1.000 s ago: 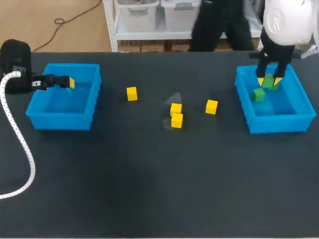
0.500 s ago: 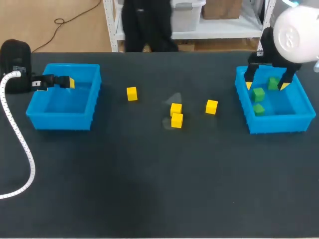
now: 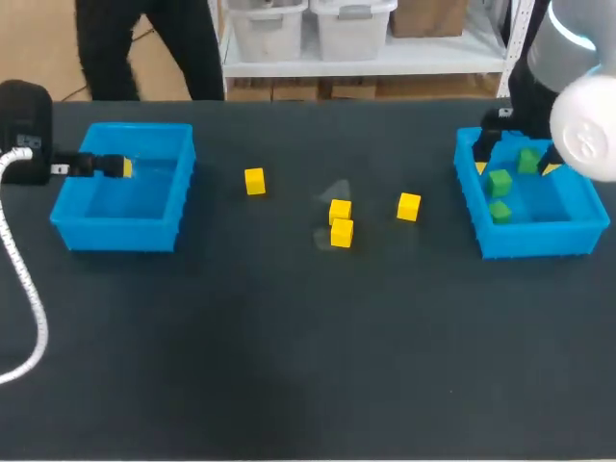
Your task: Put the green cubes in the right bin and the yellow cubes in the left bin.
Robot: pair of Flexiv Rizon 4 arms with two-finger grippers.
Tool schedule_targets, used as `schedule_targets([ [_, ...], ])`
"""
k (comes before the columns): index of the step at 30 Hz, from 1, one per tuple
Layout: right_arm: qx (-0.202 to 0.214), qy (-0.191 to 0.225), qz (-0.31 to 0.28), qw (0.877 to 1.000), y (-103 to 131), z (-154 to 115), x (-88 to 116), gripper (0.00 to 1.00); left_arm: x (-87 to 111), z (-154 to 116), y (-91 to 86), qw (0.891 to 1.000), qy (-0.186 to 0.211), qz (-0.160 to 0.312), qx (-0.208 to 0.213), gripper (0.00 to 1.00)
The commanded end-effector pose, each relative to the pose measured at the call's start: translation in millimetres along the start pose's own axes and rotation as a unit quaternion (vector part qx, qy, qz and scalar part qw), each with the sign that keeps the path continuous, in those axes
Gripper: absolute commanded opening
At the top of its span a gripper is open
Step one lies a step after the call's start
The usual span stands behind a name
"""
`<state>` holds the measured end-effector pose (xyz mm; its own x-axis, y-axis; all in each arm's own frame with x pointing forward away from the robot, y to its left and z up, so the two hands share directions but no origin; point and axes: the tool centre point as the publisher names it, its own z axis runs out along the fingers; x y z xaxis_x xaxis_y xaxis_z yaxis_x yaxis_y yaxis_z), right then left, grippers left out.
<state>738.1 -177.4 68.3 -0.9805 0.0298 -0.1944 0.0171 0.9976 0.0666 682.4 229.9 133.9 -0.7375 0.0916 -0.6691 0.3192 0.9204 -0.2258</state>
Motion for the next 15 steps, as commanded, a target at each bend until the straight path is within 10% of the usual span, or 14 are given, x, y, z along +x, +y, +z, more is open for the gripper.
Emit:
schedule_targets([
  [1,0.001,-0.197,0.001,0.980,-1.2,-1.3,5.8,1.00,-10.5,4.7,-17.3,0.996,0.038,0.024,-0.074,1.00],
  [15,0.001,-0.197,0.001,0.980,-1.2,-1.3,5.8,1.00,-51.1,69.7,-92.1,0.985,0.122,0.060,-0.103,1.00],
])
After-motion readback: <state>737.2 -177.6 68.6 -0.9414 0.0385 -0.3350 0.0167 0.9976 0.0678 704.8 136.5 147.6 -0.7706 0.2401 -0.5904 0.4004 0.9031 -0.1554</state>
